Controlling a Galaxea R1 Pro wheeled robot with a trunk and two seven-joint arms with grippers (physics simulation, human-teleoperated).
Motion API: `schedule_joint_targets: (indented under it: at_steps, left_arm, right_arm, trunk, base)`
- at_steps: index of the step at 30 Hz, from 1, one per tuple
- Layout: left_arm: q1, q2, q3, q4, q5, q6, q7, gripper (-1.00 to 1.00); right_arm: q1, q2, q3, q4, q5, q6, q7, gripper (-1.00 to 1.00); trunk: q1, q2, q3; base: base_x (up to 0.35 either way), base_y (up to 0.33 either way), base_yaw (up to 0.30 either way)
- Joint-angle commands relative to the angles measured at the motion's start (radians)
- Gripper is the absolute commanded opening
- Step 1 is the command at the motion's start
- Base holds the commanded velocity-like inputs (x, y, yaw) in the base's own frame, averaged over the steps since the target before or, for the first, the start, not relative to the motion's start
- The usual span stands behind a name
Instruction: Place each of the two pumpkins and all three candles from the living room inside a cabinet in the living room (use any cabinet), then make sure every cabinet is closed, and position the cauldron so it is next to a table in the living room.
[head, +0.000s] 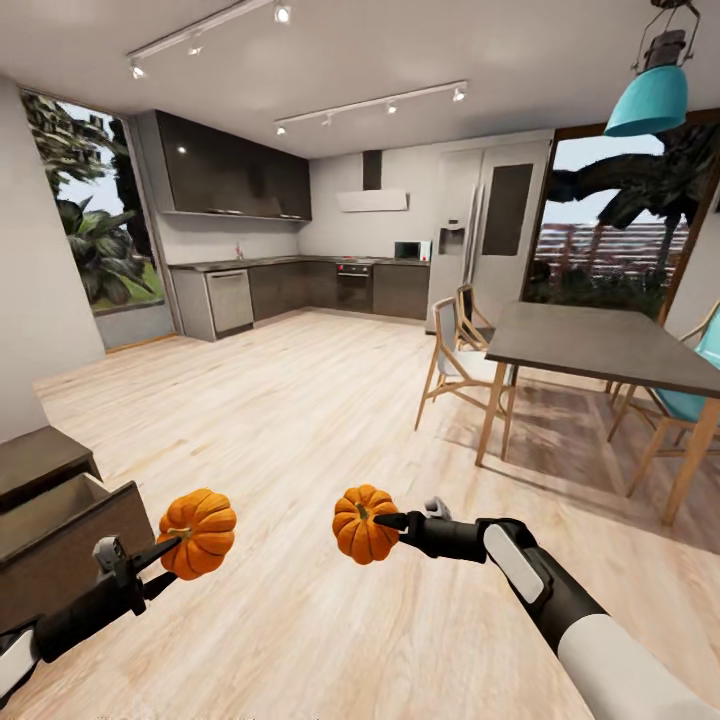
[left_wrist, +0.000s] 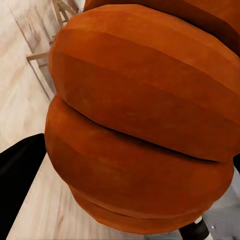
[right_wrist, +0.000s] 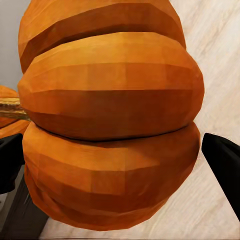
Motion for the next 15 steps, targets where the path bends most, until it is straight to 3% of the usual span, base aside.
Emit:
schedule_joint_targets:
  at_steps: [1, 15]
  left_arm:
    - [-0.001, 0.001, -0.004, 0.001, 0.009, 0.010, -0.002, -1.00]
    - [-0.001, 0.001, -0.004, 0.001, 0.009, 0.010, -0.002, -1.00]
  right_arm:
    - [-0.001, -0.001, 0.001, -0.001, -0.012, 0.004, 0.002, -1.00]
    - [-0.001, 0.000, 0.001, -0.001, -0.012, 0.004, 0.002, -1.00]
  trunk:
    - [0.000, -0.001, -0.001]
    - [0.000, -0.001, -0.001]
  base:
    - [0.000, 0.000, 0.286]
    - [0.000, 0.000, 0.286]
